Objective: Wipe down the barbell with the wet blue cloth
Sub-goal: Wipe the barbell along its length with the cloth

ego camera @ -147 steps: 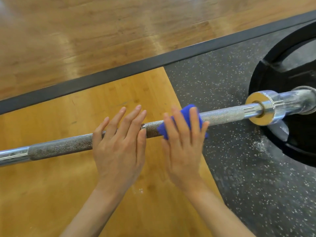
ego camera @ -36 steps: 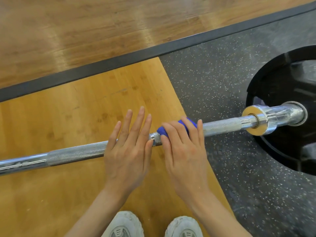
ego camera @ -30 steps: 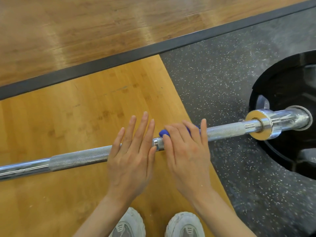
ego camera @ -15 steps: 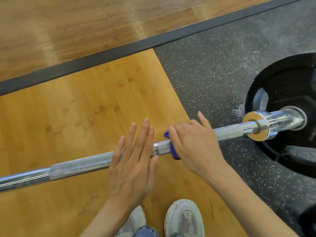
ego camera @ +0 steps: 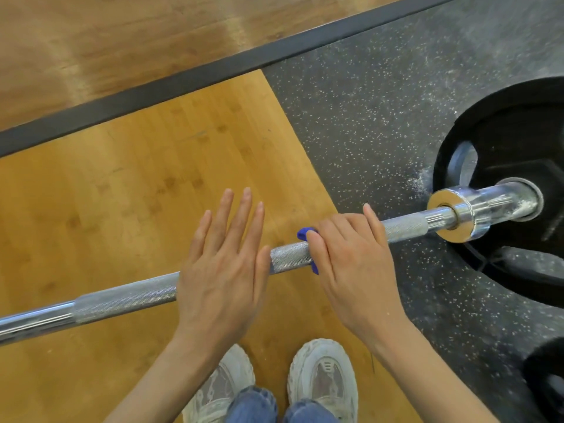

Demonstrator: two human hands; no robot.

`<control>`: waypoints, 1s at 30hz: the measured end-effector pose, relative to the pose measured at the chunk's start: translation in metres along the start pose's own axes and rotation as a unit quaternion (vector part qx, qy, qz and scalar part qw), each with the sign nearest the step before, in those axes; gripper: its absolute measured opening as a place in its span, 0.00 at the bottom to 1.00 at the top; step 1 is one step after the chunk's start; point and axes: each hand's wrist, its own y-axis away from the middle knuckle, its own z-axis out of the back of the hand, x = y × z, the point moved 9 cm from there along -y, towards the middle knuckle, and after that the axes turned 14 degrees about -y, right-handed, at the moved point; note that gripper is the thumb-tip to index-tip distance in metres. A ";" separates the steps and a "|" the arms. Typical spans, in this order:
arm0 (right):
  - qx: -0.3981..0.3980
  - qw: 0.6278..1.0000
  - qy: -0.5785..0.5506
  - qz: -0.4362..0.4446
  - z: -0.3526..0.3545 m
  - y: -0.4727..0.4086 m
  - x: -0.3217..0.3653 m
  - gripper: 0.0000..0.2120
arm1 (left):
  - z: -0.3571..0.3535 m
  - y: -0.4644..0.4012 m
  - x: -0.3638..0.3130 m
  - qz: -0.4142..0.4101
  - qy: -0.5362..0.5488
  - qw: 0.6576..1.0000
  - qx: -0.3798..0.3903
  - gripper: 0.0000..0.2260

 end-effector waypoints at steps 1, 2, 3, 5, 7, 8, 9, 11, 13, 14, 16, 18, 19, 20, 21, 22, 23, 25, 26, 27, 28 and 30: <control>-0.002 1.000 0.002 0.003 0.003 0.003 -0.002 0.24 | 0.001 0.003 -0.002 -0.001 0.000 1.000 -0.003 0.26; -0.003 1.000 0.006 0.003 0.004 0.003 -0.003 0.23 | 0.002 0.005 -0.003 0.001 0.000 1.000 -0.006 0.26; 0.000 1.000 0.010 0.002 0.002 0.000 -0.001 0.21 | 0.002 0.006 -0.004 0.003 -0.003 1.000 -0.008 0.26; 0.014 0.999 0.030 0.028 -0.010 -0.004 0.015 0.20 | 0.002 0.010 -0.006 0.003 -0.011 1.000 -0.007 0.25; 0.039 0.995 0.031 0.090 -0.021 0.000 0.032 0.20 | 0.002 0.016 -0.008 0.000 -0.013 1.000 -0.005 0.25; 0.053 0.993 0.026 0.106 -0.021 0.002 0.031 0.21 | 0.003 0.018 -0.009 -0.001 -0.013 1.000 -0.004 0.25; 0.064 0.992 0.022 0.104 -0.018 0.005 0.021 0.22 | 0.003 0.020 -0.010 -0.001 -0.013 1.000 -0.001 0.25; 0.052 0.997 0.014 0.058 -0.002 0.009 -0.001 0.22 | 0.005 0.023 -0.013 0.002 -0.008 1.000 0.000 0.25; 0.034 0.999 0.021 0.034 0.002 0.014 0.002 0.21 | 0.007 0.026 -0.016 0.002 -0.007 1.000 -0.005 0.25; 0.044 0.998 0.020 0.049 -0.006 0.017 0.014 0.19 | 0.007 0.028 -0.017 0.000 -0.011 1.000 -0.009 0.25; 0.065 0.995 0.002 0.076 -0.017 0.026 0.030 0.18 | 0.008 0.031 -0.018 -0.003 -0.018 1.000 -0.013 0.24; 0.059 0.997 -0.004 0.045 -0.009 0.025 0.011 0.19 | 0.009 0.033 -0.019 -0.003 -0.017 1.000 -0.014 0.24; 0.039 0.999 -0.009 0.023 0.001 0.023 -0.003 0.18 | 0.010 0.034 -0.019 -0.001 -0.015 1.000 -0.013 0.24; 0.014 1.000 -0.019 0.006 0.010 0.022 -0.014 0.18 | 0.011 0.034 -0.020 0.001 -0.013 1.000 -0.013 0.24; -0.006 0.999 -0.036 -0.006 0.015 0.026 -0.017 0.18 | 0.011 0.034 -0.020 0.002 -0.012 1.000 -0.014 0.24; -0.016 0.998 -0.058 -0.012 0.016 0.034 -0.014 0.18 | 0.011 0.034 -0.020 0.003 -0.012 1.000 -0.014 0.24; -0.018 0.997 -0.073 -0.011 0.014 0.047 -0.009 0.19 | 0.010 0.034 -0.020 0.003 -0.012 1.000 -0.013 0.24; -0.022 0.997 -0.078 0.006 0.007 0.077 -0.003 0.20 | 0.009 0.035 -0.018 0.007 -0.008 1.000 -0.012 0.25; -0.028 0.997 -0.070 0.020 0.008 0.089 -0.003 0.20 | 0.010 0.035 -0.018 0.008 -0.007 1.000 -0.011 0.25; -0.034 0.997 -0.053 0.036 0.009 0.094 -0.005 0.20 | 0.010 0.034 -0.019 0.009 -0.006 1.000 -0.009 0.25; -0.038 0.998 -0.034 0.044 0.008 0.090 -0.007 0.20 | 0.009 0.033 -0.019 0.006 -0.006 1.000 -0.003 0.25; -0.043 0.998 -0.013 0.042 0.001 0.065 -0.003 0.19 | 0.008 0.032 -0.019 0.005 -0.003 1.000 0.005 0.24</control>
